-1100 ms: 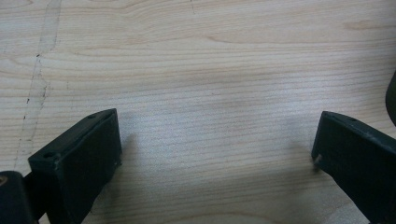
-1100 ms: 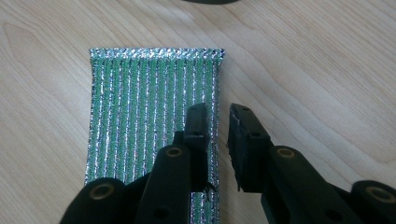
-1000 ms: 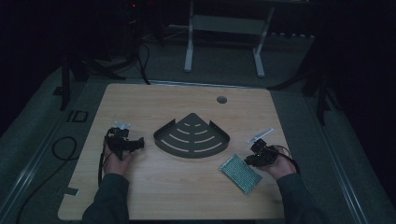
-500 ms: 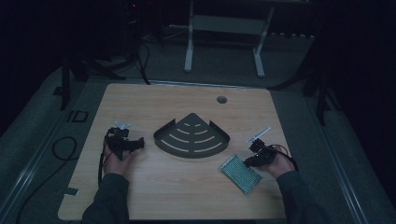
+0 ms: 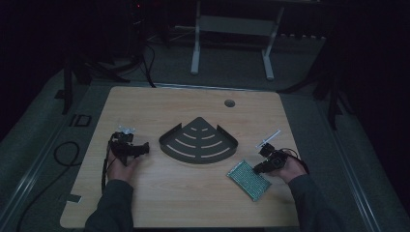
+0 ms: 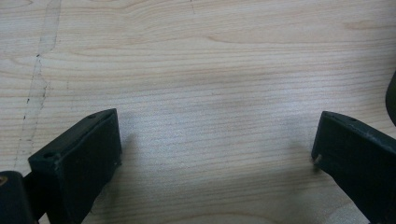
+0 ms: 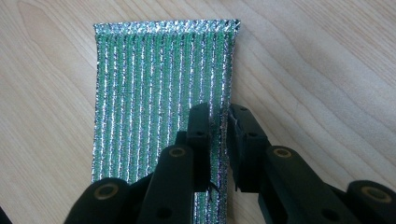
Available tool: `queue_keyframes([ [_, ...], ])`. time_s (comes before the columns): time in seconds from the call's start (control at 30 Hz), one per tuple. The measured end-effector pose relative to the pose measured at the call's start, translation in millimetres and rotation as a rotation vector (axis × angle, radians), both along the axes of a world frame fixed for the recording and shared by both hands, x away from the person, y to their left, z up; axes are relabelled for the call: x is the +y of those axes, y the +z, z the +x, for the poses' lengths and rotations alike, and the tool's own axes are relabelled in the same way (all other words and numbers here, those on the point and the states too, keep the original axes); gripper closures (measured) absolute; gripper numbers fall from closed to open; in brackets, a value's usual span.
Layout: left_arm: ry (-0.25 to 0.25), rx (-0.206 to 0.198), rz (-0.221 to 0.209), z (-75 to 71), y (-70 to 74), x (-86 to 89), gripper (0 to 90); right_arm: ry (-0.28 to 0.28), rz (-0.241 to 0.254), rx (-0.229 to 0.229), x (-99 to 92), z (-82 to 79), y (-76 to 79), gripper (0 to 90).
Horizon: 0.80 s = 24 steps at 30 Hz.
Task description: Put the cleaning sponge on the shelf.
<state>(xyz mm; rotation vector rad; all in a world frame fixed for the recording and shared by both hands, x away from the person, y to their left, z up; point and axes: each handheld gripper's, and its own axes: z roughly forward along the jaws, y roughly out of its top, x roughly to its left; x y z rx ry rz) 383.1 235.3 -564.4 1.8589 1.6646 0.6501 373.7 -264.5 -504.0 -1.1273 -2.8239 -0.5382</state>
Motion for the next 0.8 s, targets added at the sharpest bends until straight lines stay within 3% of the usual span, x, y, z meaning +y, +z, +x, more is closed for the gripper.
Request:
queue_keyframes([
  [0.57,0.000,0.000,0.000,0.0,0.0,0.0,1.7,-0.008,0.003,0.101,-1.1,11.2,-8.2,82.5],
  [0.8,0.000,0.000,0.000,0.0,0.0,0.0,1.7,-0.001,-0.018,0.109,1.2,12.3,-7.0,87.8],
])
